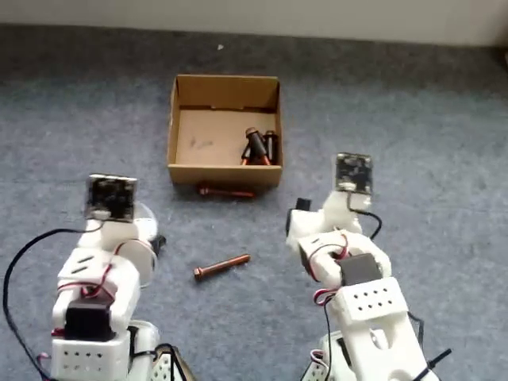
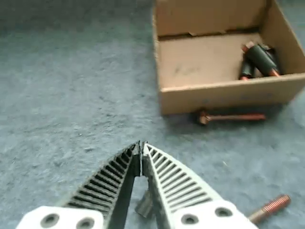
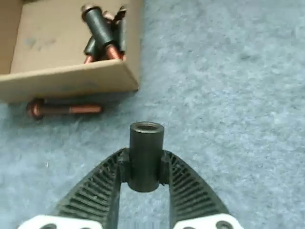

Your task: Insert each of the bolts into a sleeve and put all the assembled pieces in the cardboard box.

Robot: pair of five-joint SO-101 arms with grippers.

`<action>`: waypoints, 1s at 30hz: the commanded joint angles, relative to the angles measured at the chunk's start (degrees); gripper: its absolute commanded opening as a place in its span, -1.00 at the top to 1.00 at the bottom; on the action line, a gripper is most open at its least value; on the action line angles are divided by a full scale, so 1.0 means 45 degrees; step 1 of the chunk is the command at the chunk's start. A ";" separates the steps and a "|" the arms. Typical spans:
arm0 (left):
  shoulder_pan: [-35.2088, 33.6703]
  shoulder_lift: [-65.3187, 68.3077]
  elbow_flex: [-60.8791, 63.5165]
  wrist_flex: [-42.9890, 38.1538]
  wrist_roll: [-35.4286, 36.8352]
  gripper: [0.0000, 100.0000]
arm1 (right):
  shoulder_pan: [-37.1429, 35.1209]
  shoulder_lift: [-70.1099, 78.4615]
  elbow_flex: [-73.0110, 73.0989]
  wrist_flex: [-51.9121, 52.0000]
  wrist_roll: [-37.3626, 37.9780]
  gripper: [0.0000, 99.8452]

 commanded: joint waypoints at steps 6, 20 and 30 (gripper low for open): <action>0.4796 0.5480 -0.2549 0.0547 -0.0195 0.67 | 0.2842 -0.0400 0.1299 -0.3214 -0.0371 0.99; 0.7590 1.3255 -0.4190 -0.1211 -0.1641 0.65 | 0.4015 -0.0440 0.1690 -0.4132 -0.0371 0.99; 0.7590 1.6908 -0.5753 -0.1211 -0.2227 0.65 | 0.4015 -0.0440 0.1690 -0.4132 -0.0371 0.99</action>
